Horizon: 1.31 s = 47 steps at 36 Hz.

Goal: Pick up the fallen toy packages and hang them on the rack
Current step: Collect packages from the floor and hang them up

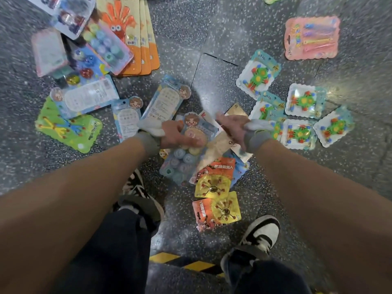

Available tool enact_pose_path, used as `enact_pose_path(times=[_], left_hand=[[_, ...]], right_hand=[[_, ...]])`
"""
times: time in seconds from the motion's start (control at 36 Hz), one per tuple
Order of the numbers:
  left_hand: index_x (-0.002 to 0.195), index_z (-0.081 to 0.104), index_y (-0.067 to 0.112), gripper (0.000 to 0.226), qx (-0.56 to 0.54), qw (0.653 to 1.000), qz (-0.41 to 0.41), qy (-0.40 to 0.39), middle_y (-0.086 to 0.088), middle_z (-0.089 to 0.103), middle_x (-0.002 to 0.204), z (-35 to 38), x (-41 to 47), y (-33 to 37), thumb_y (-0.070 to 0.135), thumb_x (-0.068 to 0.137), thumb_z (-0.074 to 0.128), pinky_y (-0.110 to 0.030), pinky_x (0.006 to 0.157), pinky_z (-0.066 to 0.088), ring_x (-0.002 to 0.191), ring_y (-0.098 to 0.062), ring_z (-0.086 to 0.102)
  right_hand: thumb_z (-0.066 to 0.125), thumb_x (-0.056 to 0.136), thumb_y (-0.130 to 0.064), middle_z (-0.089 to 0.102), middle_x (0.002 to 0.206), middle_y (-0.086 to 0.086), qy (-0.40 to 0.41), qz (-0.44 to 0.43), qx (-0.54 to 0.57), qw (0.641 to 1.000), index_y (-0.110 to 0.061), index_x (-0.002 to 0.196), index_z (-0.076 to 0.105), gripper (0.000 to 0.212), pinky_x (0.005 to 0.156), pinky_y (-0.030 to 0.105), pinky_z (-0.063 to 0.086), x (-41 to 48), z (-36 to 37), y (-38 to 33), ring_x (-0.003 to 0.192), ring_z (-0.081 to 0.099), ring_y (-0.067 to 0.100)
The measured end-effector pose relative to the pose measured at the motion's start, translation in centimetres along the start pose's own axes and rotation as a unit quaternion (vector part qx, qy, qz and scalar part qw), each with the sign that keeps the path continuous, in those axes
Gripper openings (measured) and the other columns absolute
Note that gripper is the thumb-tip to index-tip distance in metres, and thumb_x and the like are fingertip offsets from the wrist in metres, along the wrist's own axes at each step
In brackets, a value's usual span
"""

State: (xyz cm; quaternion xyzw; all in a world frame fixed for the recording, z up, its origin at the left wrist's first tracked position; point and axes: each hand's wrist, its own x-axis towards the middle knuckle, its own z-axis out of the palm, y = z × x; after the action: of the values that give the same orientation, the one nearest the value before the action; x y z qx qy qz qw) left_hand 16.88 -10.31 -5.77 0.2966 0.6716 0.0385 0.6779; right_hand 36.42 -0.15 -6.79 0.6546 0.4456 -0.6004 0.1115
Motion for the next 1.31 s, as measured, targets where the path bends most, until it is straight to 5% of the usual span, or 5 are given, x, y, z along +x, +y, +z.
enact_pose_path(times=[0.22, 0.53, 0.81, 0.97, 1.31], left_hand=[[0.095, 0.076, 0.015, 0.077, -0.097, 0.995, -0.001, 0.022, 0.001, 0.077, 0.092, -1.2, 1.6, -3.5, 0.069, 0.041, 0.085, -0.037, 0.083, 0.058, 0.087, -0.021, 0.073], [0.096, 0.075, 0.019, 0.062, -0.099, 0.994, -0.027, 0.048, 0.004, 0.076, 0.094, -3.8, -0.4, -4.6, 0.064, 0.055, 0.083, -0.034, 0.086, 0.055, 0.090, -0.018, 0.071], [0.074, 0.062, 0.019, 0.031, -0.105, 0.991, -0.016, 0.087, 0.008, 0.064, 0.069, -4.5, -7.7, 1.0, 0.047, 0.076, 0.078, -0.016, 0.048, 0.042, 0.064, -0.006, 0.060], [0.099, 0.073, 0.018, 0.078, -0.092, 0.991, -0.026, 0.091, 0.001, 0.076, 0.094, -5.8, -15.4, 5.4, 0.075, 0.046, 0.081, -0.040, 0.085, 0.058, 0.086, -0.020, 0.072], [0.085, 0.074, 0.013, 0.036, -0.118, 0.980, 0.012, 0.162, 0.004, 0.075, 0.075, -8.2, -38.7, 19.2, 0.045, 0.069, 0.083, -0.019, 0.059, 0.052, 0.075, -0.013, 0.070]], right_hand=[[0.072, 0.076, -0.023, 0.045, 0.138, 0.010, -0.031, -0.096, -0.553, 0.827, -0.022, 0.135, 0.048, 0.064, 0.096, 0.043, 0.046, 5.9, -0.6, -2.7, 0.123, 0.047, 0.034], [0.059, 0.082, -0.026, 0.050, 0.140, 0.009, -0.057, -0.043, -0.696, 0.714, -0.019, 0.122, 0.059, 0.041, 0.112, 0.059, 0.017, 5.0, 1.3, -4.1, 0.135, 0.036, 0.033], [0.046, 0.094, -0.017, 0.064, 0.117, 0.006, -0.060, -0.121, -0.712, 0.689, -0.017, 0.111, 0.064, 0.025, 0.111, 0.058, 0.019, -3.1, -0.3, -5.2, 0.116, 0.055, 0.029], [0.047, 0.096, -0.022, 0.065, 0.109, 0.001, -0.058, -0.151, -0.645, 0.747, -0.023, 0.103, 0.068, 0.022, 0.090, 0.040, 0.037, -10.5, -3.5, -9.3, 0.108, 0.059, 0.025], [0.067, 0.081, -0.011, 0.051, 0.112, 0.009, -0.030, -0.160, -0.540, 0.826, -0.012, 0.116, 0.061, 0.036, 0.070, 0.032, 0.046, -33.2, -13.2, -24.9, 0.088, 0.053, 0.027]])
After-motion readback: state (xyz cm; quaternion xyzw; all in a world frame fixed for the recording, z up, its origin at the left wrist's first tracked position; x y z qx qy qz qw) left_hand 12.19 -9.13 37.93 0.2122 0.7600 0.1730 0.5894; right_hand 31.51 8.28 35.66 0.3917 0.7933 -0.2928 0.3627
